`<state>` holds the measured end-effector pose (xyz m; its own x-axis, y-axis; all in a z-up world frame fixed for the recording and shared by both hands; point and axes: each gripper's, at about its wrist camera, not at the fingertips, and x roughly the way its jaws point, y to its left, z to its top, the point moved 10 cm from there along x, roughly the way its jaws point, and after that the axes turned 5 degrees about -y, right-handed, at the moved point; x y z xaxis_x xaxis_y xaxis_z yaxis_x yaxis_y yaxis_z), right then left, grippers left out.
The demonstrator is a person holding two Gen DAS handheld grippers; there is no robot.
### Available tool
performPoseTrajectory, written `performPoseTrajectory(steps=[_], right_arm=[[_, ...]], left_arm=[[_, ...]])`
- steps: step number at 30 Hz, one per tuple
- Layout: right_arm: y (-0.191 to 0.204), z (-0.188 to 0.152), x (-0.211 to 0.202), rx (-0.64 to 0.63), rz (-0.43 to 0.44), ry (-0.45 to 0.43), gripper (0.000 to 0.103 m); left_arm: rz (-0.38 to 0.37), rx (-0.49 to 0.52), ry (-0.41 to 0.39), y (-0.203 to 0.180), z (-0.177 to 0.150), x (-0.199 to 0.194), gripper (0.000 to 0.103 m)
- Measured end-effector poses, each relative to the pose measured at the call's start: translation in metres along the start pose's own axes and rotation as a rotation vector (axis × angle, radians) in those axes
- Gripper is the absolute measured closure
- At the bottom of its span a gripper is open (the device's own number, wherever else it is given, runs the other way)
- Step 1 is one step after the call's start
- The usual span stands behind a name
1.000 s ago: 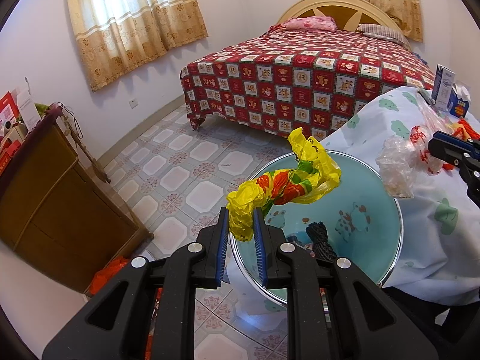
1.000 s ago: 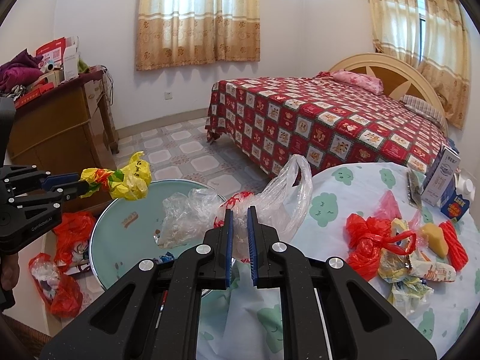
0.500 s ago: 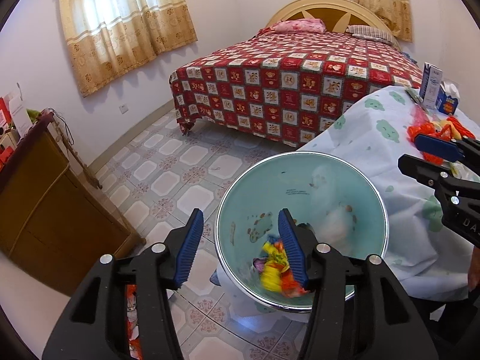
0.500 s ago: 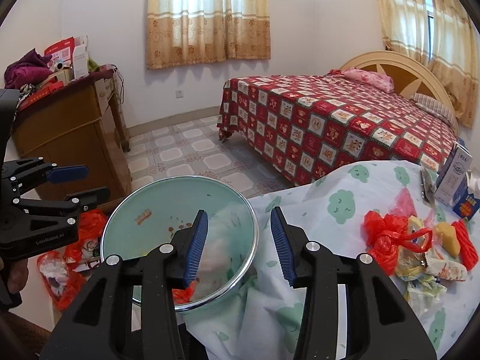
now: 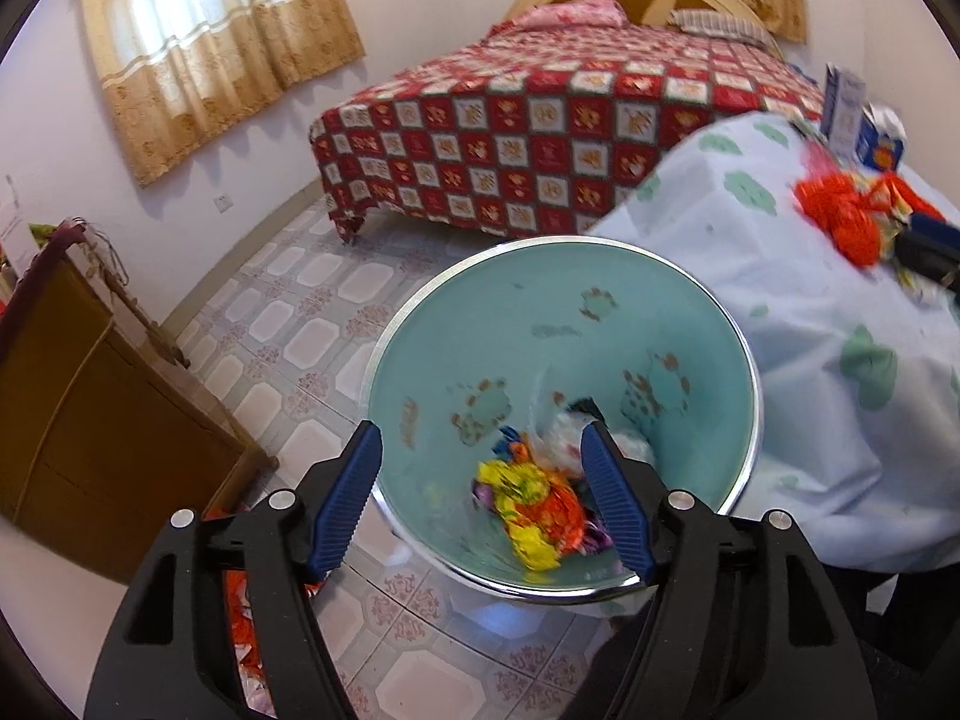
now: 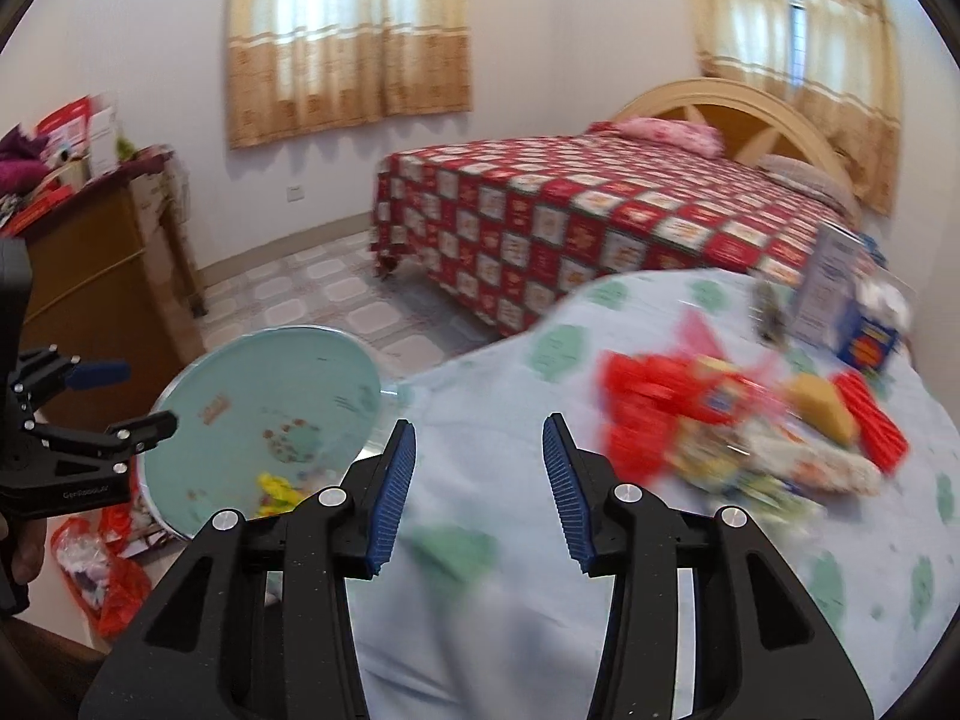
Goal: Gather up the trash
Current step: 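Grasp the red plastic bag with the left tool while the right tool nears the white tube packet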
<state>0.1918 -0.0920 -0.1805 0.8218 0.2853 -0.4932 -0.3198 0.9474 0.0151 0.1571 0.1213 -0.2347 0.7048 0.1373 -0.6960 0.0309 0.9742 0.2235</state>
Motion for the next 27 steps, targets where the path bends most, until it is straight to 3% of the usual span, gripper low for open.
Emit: performPoseTrajectory(steps=[4, 10, 16, 21, 27], right_arm=[[-0.060, -0.018, -0.025, 0.062, -0.106, 0.002, 0.050], [-0.151, -0.053, -0.064, 0.199, -0.268, 0.004, 0.050], [-0.227, -0.088, -0.099, 0.319, -0.385, 0.002, 0.050], [-0.266, -0.107, -0.120, 0.378, -0.451, -0.005, 0.046], [-0.298, -0.127, -0.136, 0.450, -0.480, -0.017, 0.041]], left_arm=[[-0.030, 0.043, -0.002, -0.026, 0.001, -0.001, 0.035], [-0.068, 0.091, -0.039, -0.074, 0.026, -0.006, 0.035], [-0.147, 0.108, -0.077, -0.145, 0.064, -0.010, 0.035], [-0.194, 0.134, -0.087, -0.206, 0.089, -0.004, 0.035], [-0.206, 0.152, -0.085, -0.250, 0.111, 0.013, 0.035]])
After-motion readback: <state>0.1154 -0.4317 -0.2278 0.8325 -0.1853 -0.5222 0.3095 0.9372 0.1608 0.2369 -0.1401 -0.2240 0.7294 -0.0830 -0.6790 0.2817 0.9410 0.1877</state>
